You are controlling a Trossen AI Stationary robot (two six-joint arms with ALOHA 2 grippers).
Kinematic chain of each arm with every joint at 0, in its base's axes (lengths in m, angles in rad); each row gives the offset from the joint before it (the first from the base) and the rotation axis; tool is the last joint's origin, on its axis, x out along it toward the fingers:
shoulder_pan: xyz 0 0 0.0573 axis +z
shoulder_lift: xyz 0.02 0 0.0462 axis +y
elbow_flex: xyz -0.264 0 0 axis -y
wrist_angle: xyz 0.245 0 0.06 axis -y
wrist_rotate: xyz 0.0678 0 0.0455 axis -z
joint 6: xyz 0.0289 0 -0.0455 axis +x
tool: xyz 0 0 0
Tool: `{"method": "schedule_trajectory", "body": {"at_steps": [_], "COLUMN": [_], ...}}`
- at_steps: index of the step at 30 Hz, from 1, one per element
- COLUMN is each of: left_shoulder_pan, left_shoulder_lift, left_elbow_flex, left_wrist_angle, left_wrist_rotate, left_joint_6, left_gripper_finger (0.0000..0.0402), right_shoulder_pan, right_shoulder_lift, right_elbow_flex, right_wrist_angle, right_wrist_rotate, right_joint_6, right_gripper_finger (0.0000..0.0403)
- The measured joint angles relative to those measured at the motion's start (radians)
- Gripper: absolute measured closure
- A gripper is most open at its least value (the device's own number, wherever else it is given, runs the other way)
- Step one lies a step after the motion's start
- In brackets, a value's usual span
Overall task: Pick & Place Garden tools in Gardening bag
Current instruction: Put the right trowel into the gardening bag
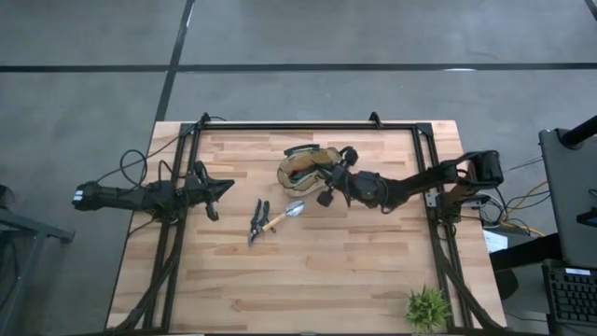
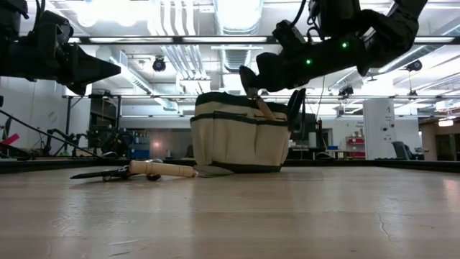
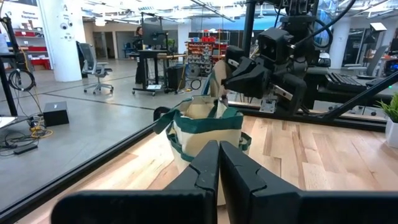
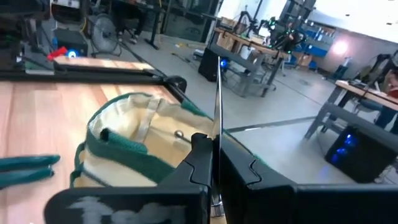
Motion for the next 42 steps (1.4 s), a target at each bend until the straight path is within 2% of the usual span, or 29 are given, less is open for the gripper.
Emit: {"method": "schedule_trajectory", "body": {"at_steps": [5,14,16,21,26,34,37,42], "left_shoulder_pan": [0.0,0.0,0.0,0.0,0.0,0.0,0.0,0.0], "left_shoulder_lift": [0.0,0.0,0.0,0.0,0.0,0.0,0.0,0.0], "left_elbow_flex": [0.0,0.0,0.0,0.0,0.0,0.0,0.0,0.0], "left_wrist_angle": [0.0,0.0,0.0,0.0,0.0,0.0,0.0,0.0], "left_wrist_rotate": [0.0,0.0,0.0,0.0,0.0,0.0,0.0,0.0], "left_joint_6": [0.0,0.0,0.0,0.0,0.0,0.0,0.0,0.0], "left_gripper_finger": [0.0385,0.0385,0.0385,0.0383,0.0385,0.0385,0.0385,0.0383], "right_shoulder_pan": [0.001,0.015,0.016,0.02,0.04,0.073,0.09,0.099], "right_shoulder_lift": [-0.039,-0.101,-0.119,-0.163,-0.211,-0.312,-0.349,-0.356], "right_elbow_flex": [0.0,-0.003,-0.004,-0.004,-0.006,-0.008,-0.008,-0.008], "right_wrist_angle": [-0.104,-0.17,-0.219,-0.382,-0.512,-0.552,-0.548,-0.555], "right_wrist_rotate": [0.011,0.124,0.164,0.177,0.178,0.177,0.14,-0.065], "right_joint_6": [0.012,0.015,0.034,0.105,0.169,0.18,0.183,0.194], "right_gripper_finger": [0.0381,0.0315,0.03,0.0274,0.0263,0.0268,0.0273,0.0275]}}
